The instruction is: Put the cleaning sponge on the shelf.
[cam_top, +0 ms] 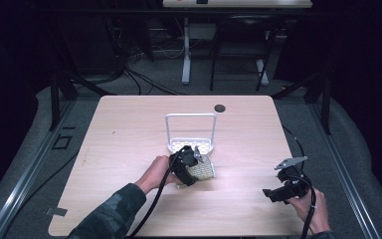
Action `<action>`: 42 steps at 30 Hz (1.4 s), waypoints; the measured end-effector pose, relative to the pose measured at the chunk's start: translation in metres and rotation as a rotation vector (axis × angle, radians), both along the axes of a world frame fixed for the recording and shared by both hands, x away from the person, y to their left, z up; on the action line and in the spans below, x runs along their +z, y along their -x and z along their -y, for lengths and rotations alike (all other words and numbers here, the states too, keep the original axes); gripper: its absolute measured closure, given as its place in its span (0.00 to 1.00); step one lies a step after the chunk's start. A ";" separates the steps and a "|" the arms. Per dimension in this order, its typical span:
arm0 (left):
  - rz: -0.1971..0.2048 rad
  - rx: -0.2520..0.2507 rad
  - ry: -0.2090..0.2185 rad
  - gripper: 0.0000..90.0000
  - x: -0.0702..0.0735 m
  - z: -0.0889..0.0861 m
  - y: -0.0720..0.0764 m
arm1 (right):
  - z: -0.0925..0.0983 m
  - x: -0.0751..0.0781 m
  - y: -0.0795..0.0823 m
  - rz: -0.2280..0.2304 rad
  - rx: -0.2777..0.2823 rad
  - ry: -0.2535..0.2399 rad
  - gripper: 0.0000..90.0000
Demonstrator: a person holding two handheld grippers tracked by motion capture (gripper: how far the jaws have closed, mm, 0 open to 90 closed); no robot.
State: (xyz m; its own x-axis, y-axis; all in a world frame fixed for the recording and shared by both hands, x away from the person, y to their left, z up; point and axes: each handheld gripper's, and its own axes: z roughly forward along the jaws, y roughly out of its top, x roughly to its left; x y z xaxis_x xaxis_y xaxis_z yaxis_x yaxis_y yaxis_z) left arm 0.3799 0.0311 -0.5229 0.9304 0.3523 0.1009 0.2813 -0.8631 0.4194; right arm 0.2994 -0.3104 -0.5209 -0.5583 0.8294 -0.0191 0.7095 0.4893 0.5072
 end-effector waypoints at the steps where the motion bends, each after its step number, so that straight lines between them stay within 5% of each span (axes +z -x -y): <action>1: -0.003 0.027 0.014 0.35 0.001 -0.003 -0.001 | 0.000 0.000 0.000 -0.003 0.000 0.000 0.09; 16: -0.011 0.288 0.103 0.35 0.009 -0.026 -0.017 | -0.001 0.000 0.000 -0.001 0.006 0.005 0.09; 42: 0.056 0.468 0.169 0.36 0.004 -0.021 -0.033 | -0.001 -0.001 0.000 -0.009 0.008 0.004 0.10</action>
